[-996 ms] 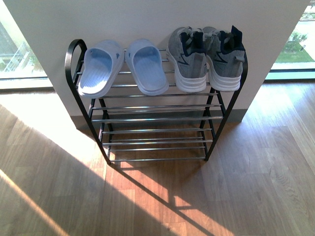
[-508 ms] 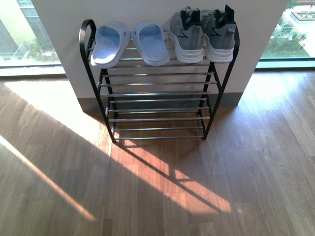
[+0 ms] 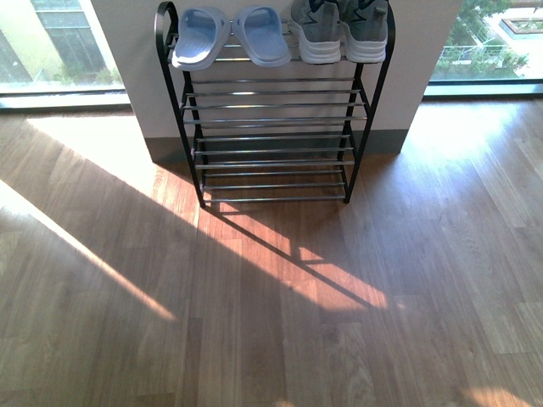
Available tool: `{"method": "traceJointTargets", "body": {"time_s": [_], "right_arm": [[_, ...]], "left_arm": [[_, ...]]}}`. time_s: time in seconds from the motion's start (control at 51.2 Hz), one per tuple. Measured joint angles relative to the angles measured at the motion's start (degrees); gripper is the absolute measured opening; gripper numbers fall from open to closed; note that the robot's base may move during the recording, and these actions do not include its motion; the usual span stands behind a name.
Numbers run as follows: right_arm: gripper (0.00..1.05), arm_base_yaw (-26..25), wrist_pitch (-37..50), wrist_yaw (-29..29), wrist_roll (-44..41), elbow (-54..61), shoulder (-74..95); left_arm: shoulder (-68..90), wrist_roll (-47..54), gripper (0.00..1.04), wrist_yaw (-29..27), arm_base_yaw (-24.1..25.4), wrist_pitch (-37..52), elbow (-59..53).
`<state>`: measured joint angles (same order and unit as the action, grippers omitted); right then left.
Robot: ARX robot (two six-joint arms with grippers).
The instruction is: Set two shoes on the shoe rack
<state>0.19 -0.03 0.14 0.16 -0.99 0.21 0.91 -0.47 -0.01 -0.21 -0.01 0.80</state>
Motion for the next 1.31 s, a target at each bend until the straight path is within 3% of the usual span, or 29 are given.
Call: {"method": "traceJointTargets", "body": {"time_s": [1.308], "right_arm": [[0.96, 0.0, 0.0, 0.0, 0.0, 0.0, 0.1]], "left_arm": [[0.0, 0.0, 0.95, 0.0, 0.0, 0.0, 0.0]]}}
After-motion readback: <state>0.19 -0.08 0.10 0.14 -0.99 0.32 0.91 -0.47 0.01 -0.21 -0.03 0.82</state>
